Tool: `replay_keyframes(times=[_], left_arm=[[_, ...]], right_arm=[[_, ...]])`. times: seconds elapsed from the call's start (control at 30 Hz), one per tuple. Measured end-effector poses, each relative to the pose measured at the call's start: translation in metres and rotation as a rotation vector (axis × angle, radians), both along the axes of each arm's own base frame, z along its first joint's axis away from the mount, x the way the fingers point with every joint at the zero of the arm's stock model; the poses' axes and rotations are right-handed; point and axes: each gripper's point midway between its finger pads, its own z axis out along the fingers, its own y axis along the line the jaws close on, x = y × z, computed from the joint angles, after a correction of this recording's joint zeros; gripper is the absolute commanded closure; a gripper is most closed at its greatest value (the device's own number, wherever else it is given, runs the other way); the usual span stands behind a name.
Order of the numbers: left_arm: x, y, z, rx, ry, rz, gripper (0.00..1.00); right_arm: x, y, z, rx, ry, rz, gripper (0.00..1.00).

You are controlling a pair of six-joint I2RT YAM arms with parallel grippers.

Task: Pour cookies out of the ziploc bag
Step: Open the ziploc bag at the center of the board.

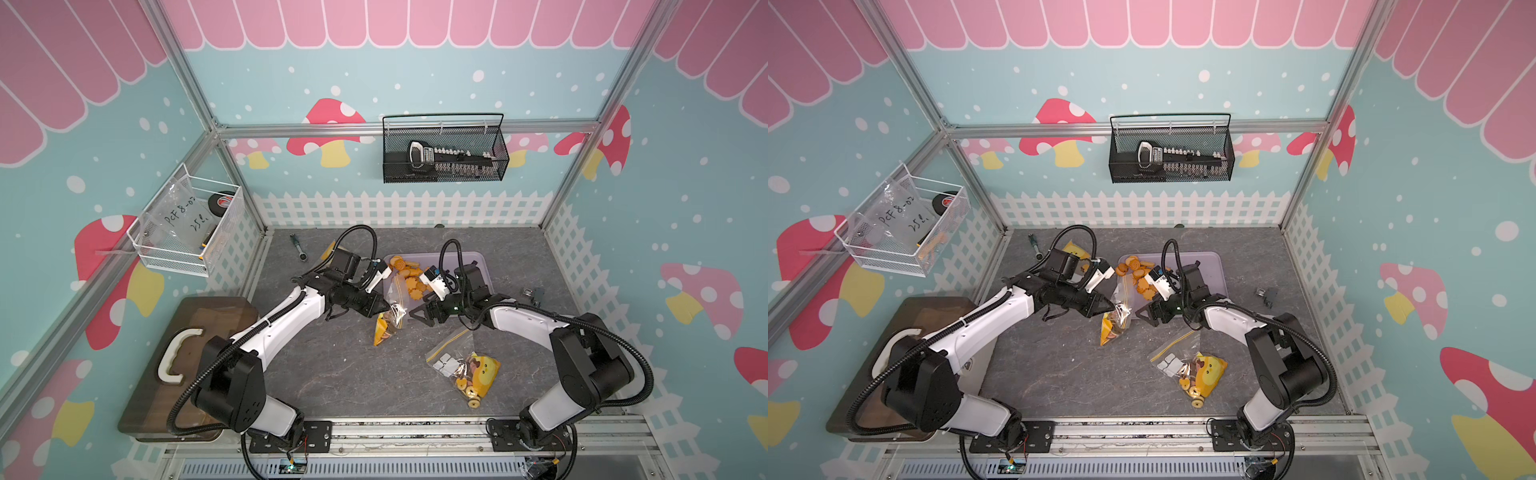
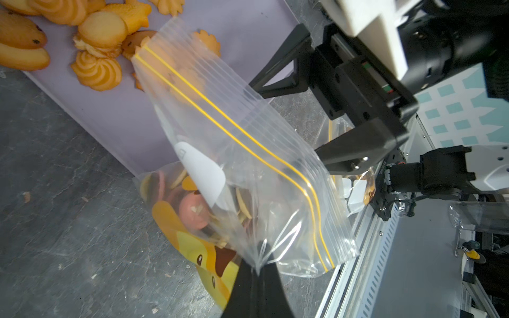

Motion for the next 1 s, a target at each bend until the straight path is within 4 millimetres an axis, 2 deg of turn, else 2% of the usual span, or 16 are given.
replay_keyframes(times=[0.37, 0.57, 0.63, 0.83, 1.0], left_arm=[[-0.007, -0.006, 0.006, -0.046, 0.021, -0.032, 1.0], [-0.009, -0.007, 0.007, -0.056, 0.03, -0.041, 1.0], [-0.01, -0.007, 0.007, -0.06, 0.033, -0.043, 1.0], [-0.011, -0.008, 0.008, -0.066, 0.036, -0.047, 1.0], [-0.011, -0.008, 0.009, -0.066, 0.035, -0.046, 1.0]], right_arm=[[0.005, 0.03, 0.029, 0.072, -0.081, 0.088, 0.14], [0.001, 0.043, 0.033, 0.123, -0.06, 0.152, 0.21], [-0.002, 0.045, 0.032, 0.14, -0.043, 0.167, 0.26], [-0.01, 0.06, 0.034, 0.184, 0.005, 0.225, 0.47], [-0.014, 0.064, 0.038, 0.206, 0.026, 0.249, 0.73]])
